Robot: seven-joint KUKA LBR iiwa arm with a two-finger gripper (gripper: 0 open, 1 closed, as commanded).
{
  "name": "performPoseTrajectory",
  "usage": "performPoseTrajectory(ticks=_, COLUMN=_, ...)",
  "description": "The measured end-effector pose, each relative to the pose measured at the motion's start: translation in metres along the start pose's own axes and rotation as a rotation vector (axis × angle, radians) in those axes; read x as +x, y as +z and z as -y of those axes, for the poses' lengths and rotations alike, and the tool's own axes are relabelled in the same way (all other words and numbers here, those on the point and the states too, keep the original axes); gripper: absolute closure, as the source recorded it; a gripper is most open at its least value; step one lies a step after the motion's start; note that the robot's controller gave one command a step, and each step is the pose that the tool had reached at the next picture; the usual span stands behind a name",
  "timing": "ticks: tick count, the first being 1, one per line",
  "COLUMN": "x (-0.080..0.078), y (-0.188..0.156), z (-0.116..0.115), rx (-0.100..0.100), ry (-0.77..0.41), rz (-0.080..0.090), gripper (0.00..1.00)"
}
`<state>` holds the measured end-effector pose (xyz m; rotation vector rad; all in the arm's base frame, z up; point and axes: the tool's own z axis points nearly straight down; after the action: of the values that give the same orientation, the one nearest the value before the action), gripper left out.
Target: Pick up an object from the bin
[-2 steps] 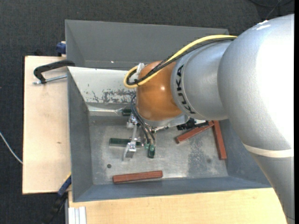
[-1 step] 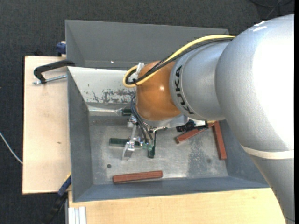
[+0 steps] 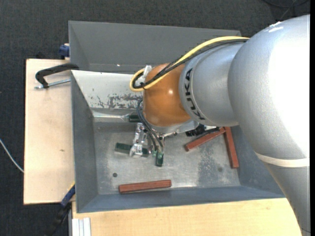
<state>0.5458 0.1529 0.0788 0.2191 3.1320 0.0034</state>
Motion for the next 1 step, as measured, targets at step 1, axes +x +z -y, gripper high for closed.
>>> performPoseTrajectory(ticks=1, x=0.0, y=0.0, z=0.0, rx=0.0, ry=0.001, rz=0.0, gripper=1.0)
